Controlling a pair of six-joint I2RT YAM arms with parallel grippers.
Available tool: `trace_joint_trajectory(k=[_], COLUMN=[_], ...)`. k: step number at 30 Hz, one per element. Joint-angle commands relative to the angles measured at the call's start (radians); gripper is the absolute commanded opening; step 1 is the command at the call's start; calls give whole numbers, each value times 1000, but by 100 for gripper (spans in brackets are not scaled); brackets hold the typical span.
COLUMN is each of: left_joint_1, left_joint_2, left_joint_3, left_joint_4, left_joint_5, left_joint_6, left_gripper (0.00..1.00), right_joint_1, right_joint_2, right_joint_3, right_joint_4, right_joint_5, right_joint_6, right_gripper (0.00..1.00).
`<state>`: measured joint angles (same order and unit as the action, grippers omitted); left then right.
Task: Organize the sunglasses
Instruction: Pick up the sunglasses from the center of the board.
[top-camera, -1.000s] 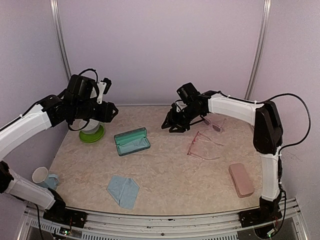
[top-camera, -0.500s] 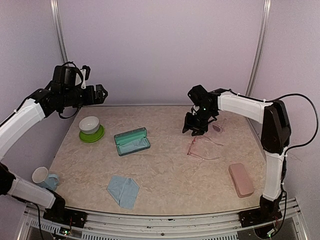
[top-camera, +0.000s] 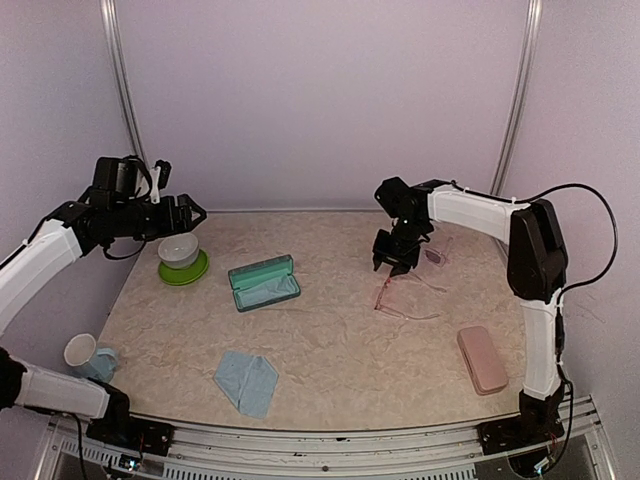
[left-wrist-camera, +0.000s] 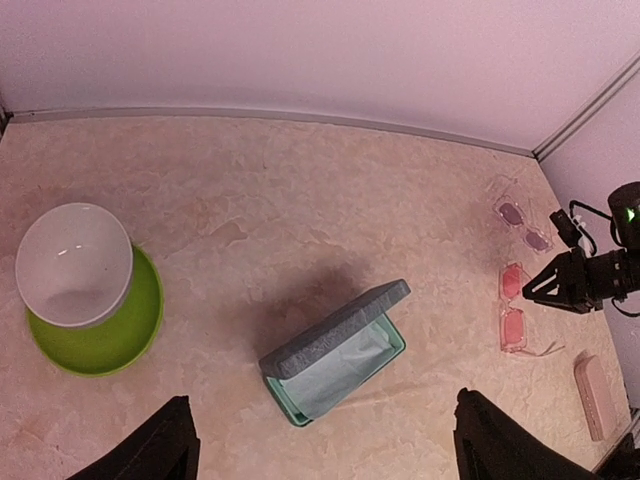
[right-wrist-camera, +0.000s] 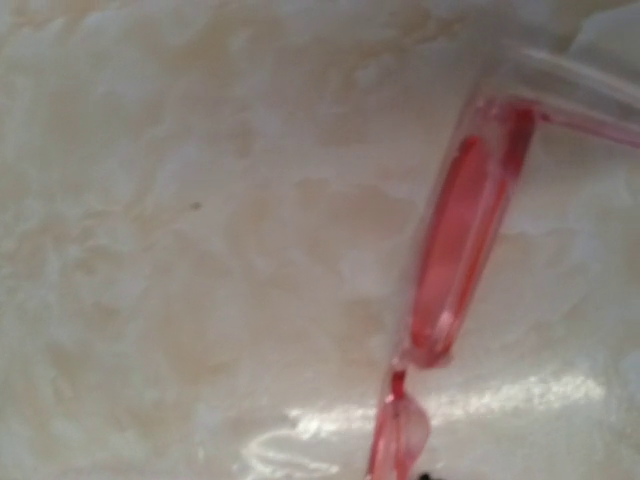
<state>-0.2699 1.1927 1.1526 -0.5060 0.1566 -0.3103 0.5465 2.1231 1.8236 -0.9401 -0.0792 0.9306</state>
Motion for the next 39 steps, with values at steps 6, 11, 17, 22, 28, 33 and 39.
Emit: trace_joint_trajectory(k=[6, 11, 17, 22, 28, 33, 39], left_joint_1=[-7, -8, -8, -8, -8, -8, -8], left_joint_2=[22, 44, 64, 76, 92, 106, 109], left_joint_3=[7, 14, 30, 33, 38, 56, 61], left_joint_4=[22, 28, 34, 31, 48, 41, 33], left_joint_5=[98, 116, 123, 120, 122, 121, 118], left_joint_6=[-46, -23, -26, -19, -27, -20, -15], left_gripper=[80, 78, 74, 73, 72, 72, 71], right_joint_1=[-18, -29, -51, -76, -91, -94, -95], right_joint_2=[50, 61, 84, 106, 123, 144, 159], right_joint_3=[36, 30, 44, 65, 70, 94, 104], right_joint_4=[-33, -39, -32, -36, -4, 7, 6], right_joint_5=[27, 38, 44, 44, 26, 14, 17], right_joint_6=[32, 23, 18, 1, -11, -17, -24], right_gripper=[40, 39, 37, 34, 29, 24, 13])
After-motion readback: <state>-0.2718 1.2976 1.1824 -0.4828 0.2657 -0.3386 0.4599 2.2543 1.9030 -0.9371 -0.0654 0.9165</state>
